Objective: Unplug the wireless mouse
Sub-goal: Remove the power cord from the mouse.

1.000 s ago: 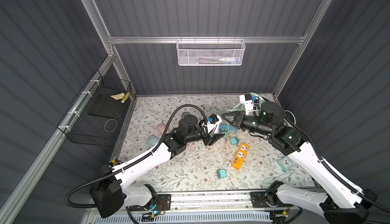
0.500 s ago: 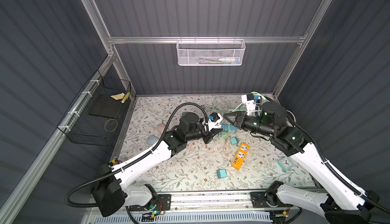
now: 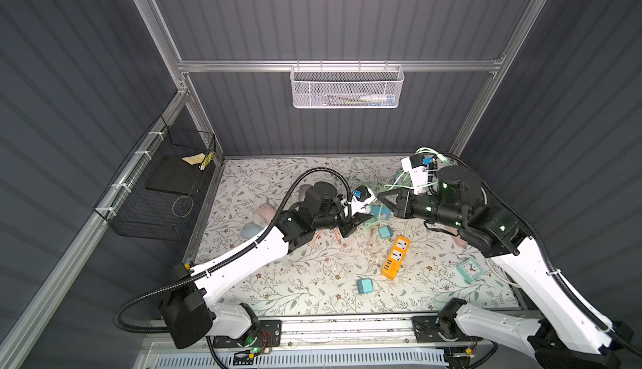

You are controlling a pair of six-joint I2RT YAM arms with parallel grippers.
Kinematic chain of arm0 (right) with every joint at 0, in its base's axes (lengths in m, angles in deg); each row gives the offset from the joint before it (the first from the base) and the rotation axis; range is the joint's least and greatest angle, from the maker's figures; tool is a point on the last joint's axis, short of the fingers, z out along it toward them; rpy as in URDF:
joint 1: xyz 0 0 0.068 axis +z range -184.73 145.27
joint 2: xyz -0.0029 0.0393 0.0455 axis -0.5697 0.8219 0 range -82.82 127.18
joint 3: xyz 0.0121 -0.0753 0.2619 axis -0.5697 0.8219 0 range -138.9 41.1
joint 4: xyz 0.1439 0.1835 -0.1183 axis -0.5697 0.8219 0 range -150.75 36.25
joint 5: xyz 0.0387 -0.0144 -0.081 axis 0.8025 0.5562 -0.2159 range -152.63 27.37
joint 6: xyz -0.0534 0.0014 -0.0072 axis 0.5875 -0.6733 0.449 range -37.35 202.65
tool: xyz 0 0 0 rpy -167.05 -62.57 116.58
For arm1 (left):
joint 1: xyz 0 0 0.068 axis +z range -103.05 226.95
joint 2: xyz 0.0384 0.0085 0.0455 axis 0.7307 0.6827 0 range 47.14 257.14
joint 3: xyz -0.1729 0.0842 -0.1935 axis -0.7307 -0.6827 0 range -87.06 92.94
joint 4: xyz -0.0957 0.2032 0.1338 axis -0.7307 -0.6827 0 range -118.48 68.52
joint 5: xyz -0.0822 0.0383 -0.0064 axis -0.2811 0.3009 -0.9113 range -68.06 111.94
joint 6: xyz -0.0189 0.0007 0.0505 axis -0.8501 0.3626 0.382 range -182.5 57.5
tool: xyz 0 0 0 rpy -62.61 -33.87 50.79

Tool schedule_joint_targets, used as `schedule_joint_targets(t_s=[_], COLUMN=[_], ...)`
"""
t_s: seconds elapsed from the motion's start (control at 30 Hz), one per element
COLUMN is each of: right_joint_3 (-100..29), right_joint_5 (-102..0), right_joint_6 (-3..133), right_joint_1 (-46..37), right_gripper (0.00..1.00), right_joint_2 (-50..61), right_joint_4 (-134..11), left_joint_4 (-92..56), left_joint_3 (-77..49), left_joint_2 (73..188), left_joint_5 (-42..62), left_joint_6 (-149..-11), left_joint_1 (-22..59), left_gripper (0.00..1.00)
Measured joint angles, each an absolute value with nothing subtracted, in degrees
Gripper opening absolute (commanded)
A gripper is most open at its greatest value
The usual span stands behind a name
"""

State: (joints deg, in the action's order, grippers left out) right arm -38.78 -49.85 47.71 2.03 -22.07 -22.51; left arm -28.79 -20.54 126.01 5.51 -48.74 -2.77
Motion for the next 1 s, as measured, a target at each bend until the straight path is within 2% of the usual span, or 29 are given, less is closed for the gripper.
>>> schedule_joint_targets(t_s=[0.6,0.77,1.0], right_joint_3=[-39.3,-45.1,-45.2], right_joint_5=[-50.4,-53.7,-52.1], right_joint_6=[50.2,49.9,47.1], right_joint_1=[0.9,-2.0,-2.0], right_gripper=[0.0,0.0,0.0], right_joint_2=[-21.4,-21.9,-19.5], right_joint_4=[-16.4,-25.9,-34.1], left_joint_4=[-35.9,-48.5,-51.5], left_joint_3=[-19.9,-21.2,-21.4], left_joint_2=[127.0,132.9,135.4], left_joint_5=[3.5,4.0,5.1], left_joint_6=[-47.4,-47.0,-47.1], left_joint_1=[-3.3,-3.3,-4.6], left_gripper=[0.0,0.0,0.0])
